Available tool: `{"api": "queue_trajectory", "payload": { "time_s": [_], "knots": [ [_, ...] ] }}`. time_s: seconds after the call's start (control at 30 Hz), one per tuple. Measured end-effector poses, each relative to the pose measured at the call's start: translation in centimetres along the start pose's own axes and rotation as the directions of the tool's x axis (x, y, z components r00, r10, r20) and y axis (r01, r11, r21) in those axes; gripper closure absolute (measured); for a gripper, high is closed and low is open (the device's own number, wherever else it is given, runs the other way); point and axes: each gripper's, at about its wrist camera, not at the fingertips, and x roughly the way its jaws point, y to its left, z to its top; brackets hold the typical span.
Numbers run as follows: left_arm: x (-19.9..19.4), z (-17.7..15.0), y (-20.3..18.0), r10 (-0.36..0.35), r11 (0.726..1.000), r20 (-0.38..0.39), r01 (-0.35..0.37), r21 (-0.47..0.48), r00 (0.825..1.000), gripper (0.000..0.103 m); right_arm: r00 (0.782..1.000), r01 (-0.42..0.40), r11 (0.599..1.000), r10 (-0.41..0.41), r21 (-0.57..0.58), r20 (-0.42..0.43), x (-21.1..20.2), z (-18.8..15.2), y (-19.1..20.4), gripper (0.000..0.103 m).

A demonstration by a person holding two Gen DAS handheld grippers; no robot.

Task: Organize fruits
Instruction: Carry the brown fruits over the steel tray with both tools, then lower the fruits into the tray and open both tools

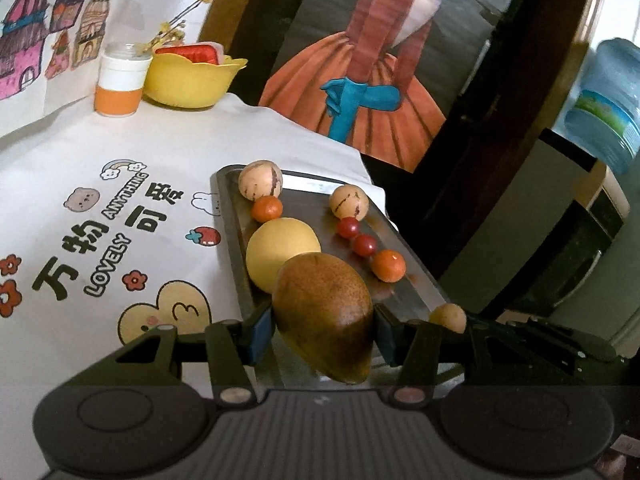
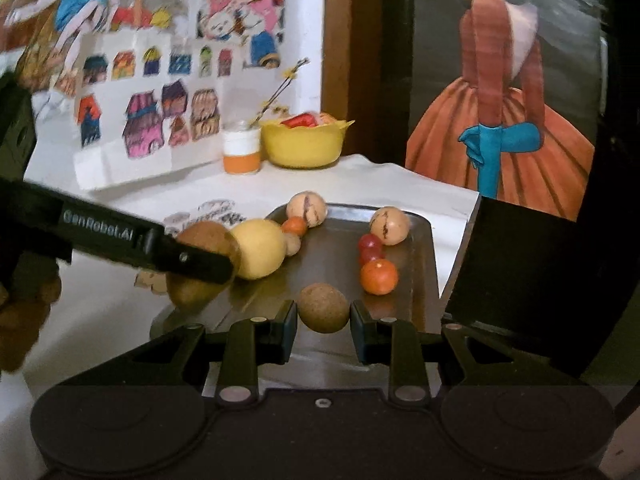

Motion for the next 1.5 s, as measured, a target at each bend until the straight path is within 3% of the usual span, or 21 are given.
{"api": "queue_trajectory", "payload": {
  "time_s": [0.1, 0.5, 0.97, 1.17, 1.5],
  "knots": [
    [0.2, -0.1, -0.3, 0.036, 0.999, 0.011, -0.037, 0.009, 0.999, 0.046, 1.000, -0.005, 0.999, 0.004, 0.043, 0.018, 0.2, 0.0, -0.9, 0.072],
    [0.4, -0.5, -0.5, 0.073, 0.997, 0.025, -0.073, -0.015, 0.997, 0.046, 0.997, 0.023, 0.995, -0.030, 0.095, 0.066, 0.6, -0.2, -2.1, 0.072],
    [-0.1, -1.3, -1.5, 0.088, 0.996, 0.083, -0.086, -0.036, 0.993, 0.046, 0.979, 0.163, 0.986, -0.167, 0.046, 0.120, 0.6, -0.7, -2.0, 0.072],
    [0.6, -1.5, -1.7, 0.069, 0.995, 0.057, -0.064, -0.077, 0.996, 0.046, 0.979, 0.165, 0.986, -0.167, 0.029, 0.120, 1.1, -0.9, -1.6, 0.072],
    [1.3, -1.7, -1.9, 0.116, 0.991, 0.058, -0.111, -0.079, 0.992, 0.046, 0.984, 0.138, 0.988, -0.145, 0.064, 0.107, 2.0, -1.0, -1.5, 0.072]
  ]
}}
